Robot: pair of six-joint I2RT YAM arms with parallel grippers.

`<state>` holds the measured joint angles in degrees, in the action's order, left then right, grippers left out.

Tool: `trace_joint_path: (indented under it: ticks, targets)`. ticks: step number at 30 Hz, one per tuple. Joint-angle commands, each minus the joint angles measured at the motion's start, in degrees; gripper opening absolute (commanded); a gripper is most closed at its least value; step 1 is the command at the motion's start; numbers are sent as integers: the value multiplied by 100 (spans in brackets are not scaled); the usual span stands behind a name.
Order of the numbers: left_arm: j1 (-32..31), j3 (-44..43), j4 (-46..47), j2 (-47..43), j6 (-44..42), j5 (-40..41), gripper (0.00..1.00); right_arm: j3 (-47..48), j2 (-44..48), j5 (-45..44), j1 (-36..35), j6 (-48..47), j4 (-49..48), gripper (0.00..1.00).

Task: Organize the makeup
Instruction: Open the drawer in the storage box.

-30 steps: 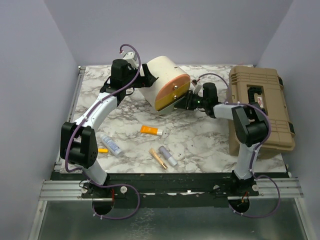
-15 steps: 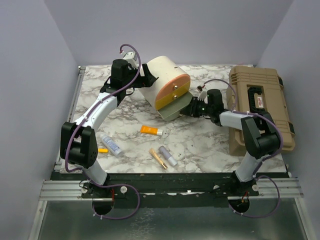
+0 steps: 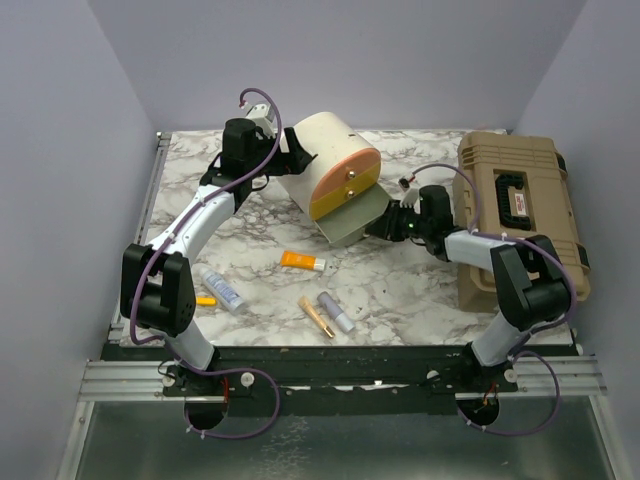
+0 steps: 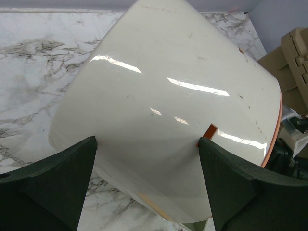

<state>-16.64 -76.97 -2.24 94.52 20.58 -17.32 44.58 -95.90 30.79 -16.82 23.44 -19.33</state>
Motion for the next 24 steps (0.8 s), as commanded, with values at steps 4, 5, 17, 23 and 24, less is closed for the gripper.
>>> trace_joint_path:
  ticks: [4,5,17,23,24]
  targets:
    - [-160,226,-830,219,-60,-185,88,-257,398,-636,-40,-437,538,19]
    - [-156,226,-828,231,-57,-186,88,-263,453,-729,-41,-495,626,19]
    - [-156,225,-829,231,-106,-230,88,-130,703,-104,-41,72,456,47]
    - [-156,222,-825,257,-98,-247,88,121,745,-630,-40,818,574,70]
    - [-155,218,-822,267,-98,-252,88,53,751,-641,-41,982,398,72]
